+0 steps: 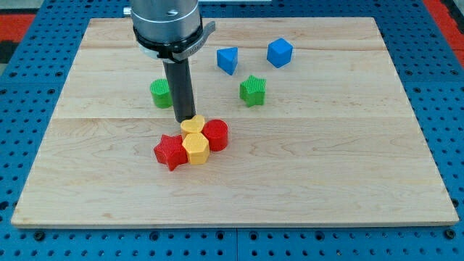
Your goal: Slide the green star towards the bottom center
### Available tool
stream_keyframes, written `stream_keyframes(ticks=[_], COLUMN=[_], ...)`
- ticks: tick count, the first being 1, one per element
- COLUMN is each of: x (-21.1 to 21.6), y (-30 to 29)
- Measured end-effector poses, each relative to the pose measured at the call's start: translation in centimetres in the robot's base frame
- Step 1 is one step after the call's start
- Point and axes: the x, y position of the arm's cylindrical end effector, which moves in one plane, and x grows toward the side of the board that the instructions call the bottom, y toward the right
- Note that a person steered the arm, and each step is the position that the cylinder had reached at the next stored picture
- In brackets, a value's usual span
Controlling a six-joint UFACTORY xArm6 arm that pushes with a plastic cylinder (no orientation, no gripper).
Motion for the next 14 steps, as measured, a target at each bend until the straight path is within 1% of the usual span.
stream_keyframes(ticks=[1,2,4,5,7,10,11,12,14], x=[-0.8,-2.3,-7.1,-8.9,-8.3,-3.7,-3.2,-3.4,-6.0], y=[1.6,4.6,4.5,5.4,8.6,9.2,11.9,14.6,16.0])
